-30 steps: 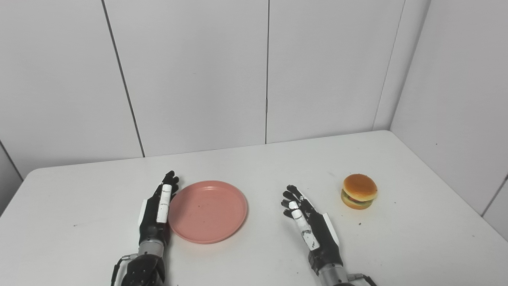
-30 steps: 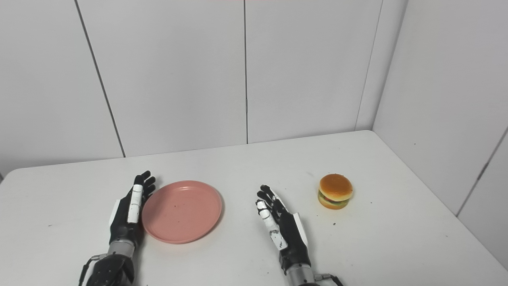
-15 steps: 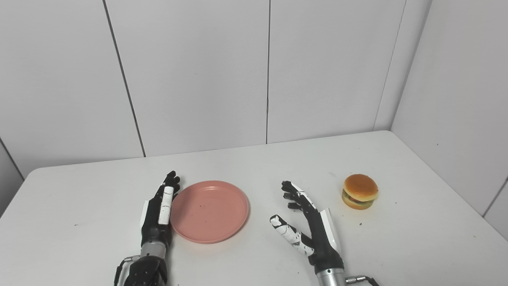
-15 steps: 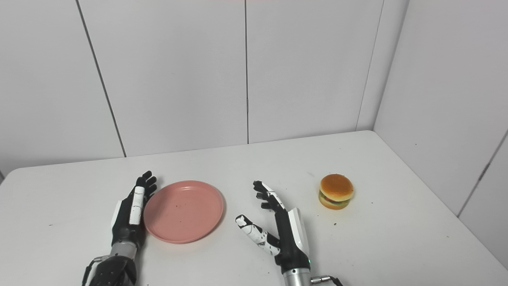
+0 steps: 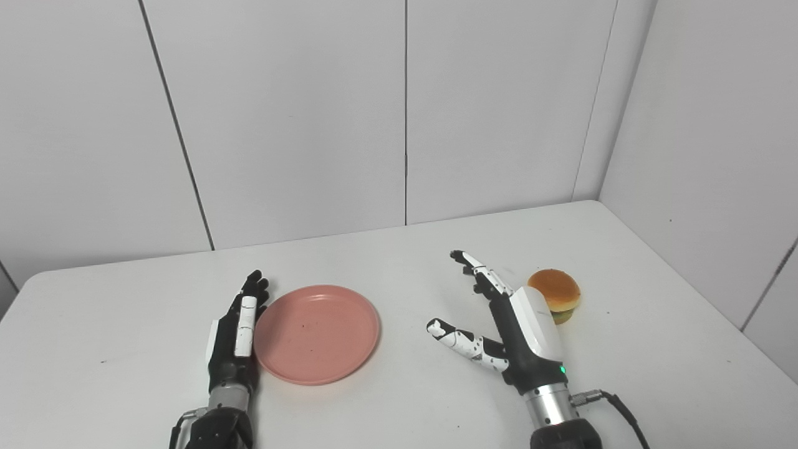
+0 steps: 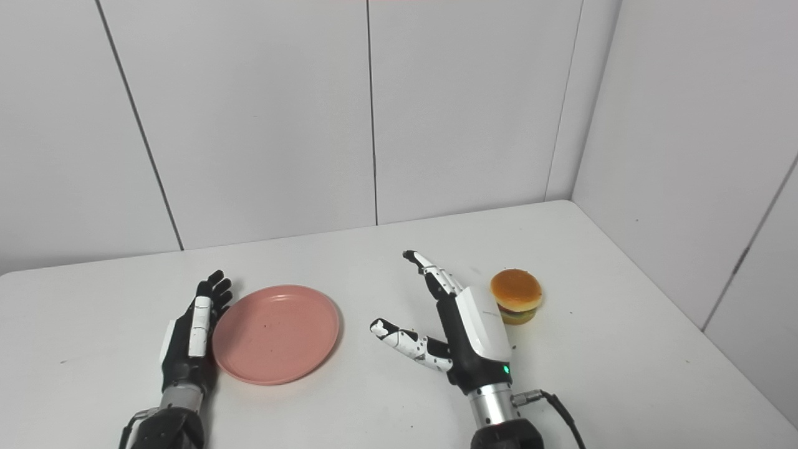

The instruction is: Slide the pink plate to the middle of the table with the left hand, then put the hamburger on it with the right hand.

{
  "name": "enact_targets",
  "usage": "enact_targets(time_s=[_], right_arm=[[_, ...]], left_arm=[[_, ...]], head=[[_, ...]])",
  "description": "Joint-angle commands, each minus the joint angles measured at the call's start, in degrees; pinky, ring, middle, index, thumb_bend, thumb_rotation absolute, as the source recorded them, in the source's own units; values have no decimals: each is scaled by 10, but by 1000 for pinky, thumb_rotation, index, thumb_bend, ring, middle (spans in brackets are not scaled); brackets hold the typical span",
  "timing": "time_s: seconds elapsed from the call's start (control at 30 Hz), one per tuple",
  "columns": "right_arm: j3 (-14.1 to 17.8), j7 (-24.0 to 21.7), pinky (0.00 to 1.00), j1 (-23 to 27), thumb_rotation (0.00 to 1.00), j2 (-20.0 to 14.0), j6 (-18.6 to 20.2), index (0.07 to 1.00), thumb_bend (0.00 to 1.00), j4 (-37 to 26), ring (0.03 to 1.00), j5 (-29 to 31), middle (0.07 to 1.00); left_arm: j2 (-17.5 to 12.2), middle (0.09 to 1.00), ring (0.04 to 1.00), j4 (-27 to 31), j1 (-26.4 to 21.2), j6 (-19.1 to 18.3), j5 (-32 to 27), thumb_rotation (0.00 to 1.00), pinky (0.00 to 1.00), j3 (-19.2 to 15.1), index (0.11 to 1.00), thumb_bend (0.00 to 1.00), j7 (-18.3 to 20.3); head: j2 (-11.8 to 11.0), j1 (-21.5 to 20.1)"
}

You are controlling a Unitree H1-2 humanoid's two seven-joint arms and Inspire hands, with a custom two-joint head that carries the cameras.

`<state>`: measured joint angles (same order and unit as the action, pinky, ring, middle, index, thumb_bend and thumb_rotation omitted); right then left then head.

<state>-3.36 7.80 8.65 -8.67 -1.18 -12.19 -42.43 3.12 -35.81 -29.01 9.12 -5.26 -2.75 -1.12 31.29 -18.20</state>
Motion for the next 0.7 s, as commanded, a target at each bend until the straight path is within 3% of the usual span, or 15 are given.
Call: enact_targets(time_s=[0.0, 0.17, 0.4, 0.67], right_arm=[[11, -6, 716, 27, 927, -25, 21, 837, 784, -16, 825, -29, 864], [17, -23, 771, 51, 895, -68, 42, 838, 771, -7, 844, -64, 864], [17, -13, 804, 86, 870, -126, 38, 794, 784, 41, 826, -118, 831], [23, -4, 802, 99, 863, -157, 48, 785, 778, 99, 817, -127, 828]], left_arm=[[7, 903, 925, -4, -16, -1, 1, 925, 938, 2, 865, 893, 1], [6, 906, 931, -5, -16, 2, -2, 923, 951, 1, 867, 894, 4], [5, 907, 937, -10, -19, 2, -8, 915, 979, -1, 866, 894, 8], [7, 903, 931, -8, -18, 1, -2, 927, 974, 2, 869, 890, 4]], head=[[0, 1], [0, 2], [0, 2], [-2, 4]])
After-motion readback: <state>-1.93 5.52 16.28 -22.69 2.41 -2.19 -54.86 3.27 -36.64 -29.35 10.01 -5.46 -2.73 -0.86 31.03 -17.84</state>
